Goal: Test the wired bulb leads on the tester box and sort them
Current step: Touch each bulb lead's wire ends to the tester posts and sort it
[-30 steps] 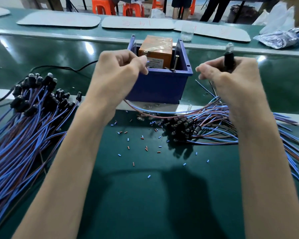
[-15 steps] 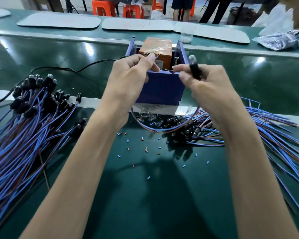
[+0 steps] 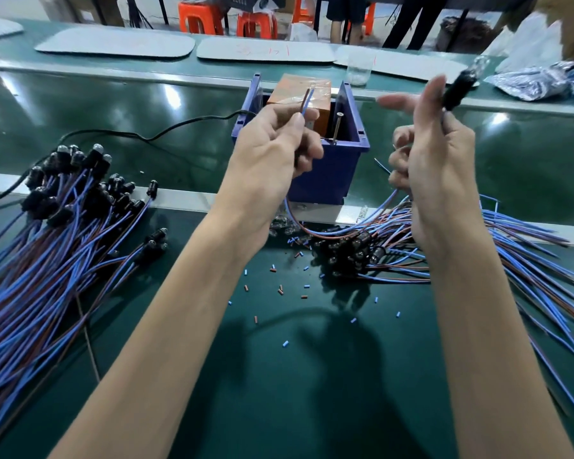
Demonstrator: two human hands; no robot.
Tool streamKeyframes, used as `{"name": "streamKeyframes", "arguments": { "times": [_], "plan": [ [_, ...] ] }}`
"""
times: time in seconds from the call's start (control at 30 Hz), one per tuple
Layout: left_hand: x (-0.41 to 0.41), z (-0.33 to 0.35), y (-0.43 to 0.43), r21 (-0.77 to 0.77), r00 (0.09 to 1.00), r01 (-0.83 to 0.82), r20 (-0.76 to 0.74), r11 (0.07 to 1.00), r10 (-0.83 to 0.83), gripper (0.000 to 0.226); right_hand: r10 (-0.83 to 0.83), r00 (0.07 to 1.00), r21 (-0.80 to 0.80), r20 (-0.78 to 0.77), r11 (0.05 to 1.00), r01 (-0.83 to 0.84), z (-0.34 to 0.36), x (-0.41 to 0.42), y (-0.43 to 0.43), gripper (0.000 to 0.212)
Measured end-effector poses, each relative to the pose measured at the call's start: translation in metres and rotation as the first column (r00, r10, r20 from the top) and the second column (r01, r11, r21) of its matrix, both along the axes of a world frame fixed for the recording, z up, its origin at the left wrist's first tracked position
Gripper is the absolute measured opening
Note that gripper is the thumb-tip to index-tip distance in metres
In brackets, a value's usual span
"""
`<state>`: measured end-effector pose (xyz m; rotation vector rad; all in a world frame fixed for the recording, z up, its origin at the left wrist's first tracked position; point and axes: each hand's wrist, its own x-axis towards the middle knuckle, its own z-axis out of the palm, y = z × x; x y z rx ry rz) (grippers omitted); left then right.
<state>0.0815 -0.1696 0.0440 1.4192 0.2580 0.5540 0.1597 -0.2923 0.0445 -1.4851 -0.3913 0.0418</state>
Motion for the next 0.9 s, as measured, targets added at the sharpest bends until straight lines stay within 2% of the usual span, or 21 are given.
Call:
{"name": "streamKeyframes", "arguments": {
  "times": [0.13, 0.2, 0.3, 0.43, 0.5, 0.57, 0.67, 0.8, 0.9],
  "plan": [
    [0.000, 0.002, -0.007, -0.109, 0.999, -0.025, 0.045, 0.994, 0.030, 0.017, -0.021, 0.998, 0.073, -0.055, 0.997, 0.025, 0.002, -0.005, 0.005, 0.030],
    [0.000, 0.006, -0.011, -0.213, 0.997, -0.011, 0.077, 0.977, 0.028, 0.016, 0.085, 0.993, 0.114, -0.078, 0.991, -0.076, 0.003, -0.006, 0.006, 0.032],
    [0.000, 0.009, -0.015, -0.342, 0.996, 0.019, 0.086, 0.939, 0.011, 0.016, 0.269, 0.961, 0.051, -0.061, 0.963, -0.266, 0.003, -0.012, 0.010, 0.040],
    [0.001, 0.011, -0.020, -0.454, 0.997, 0.053, 0.078, 0.890, -0.020, 0.014, 0.401, 0.916, 0.031, -0.026, 0.916, -0.400, 0.002, -0.022, 0.016, 0.043],
    [0.001, 0.011, -0.019, -0.513, 0.998, 0.032, 0.060, 0.858, -0.001, 0.012, 0.413, 0.911, 0.032, -0.011, 0.911, -0.412, 0.001, -0.023, 0.015, 0.030],
    [0.002, 0.011, -0.016, -0.535, 0.999, 0.019, 0.047, 0.845, 0.008, 0.014, 0.388, 0.921, 0.022, -0.008, 0.921, -0.388, 0.001, -0.020, 0.013, 0.013],
    [0.001, 0.009, -0.014, -0.513, 0.999, 0.001, 0.034, 0.858, 0.019, 0.018, 0.378, 0.926, -0.039, 0.014, 0.925, -0.377, 0.002, -0.017, 0.008, 0.012],
    [0.002, 0.008, -0.021, -0.523, 0.998, 0.015, 0.060, 0.852, 0.020, 0.011, 0.402, 0.916, -0.075, -0.005, 0.913, -0.401, 0.002, -0.017, 0.005, 0.008],
    [0.004, 0.005, -0.023, -0.523, 0.998, 0.016, 0.056, 0.852, 0.016, 0.007, 0.379, 0.926, -0.098, -0.003, 0.921, -0.377, 0.003, -0.015, 0.004, 0.013]
  ]
}}
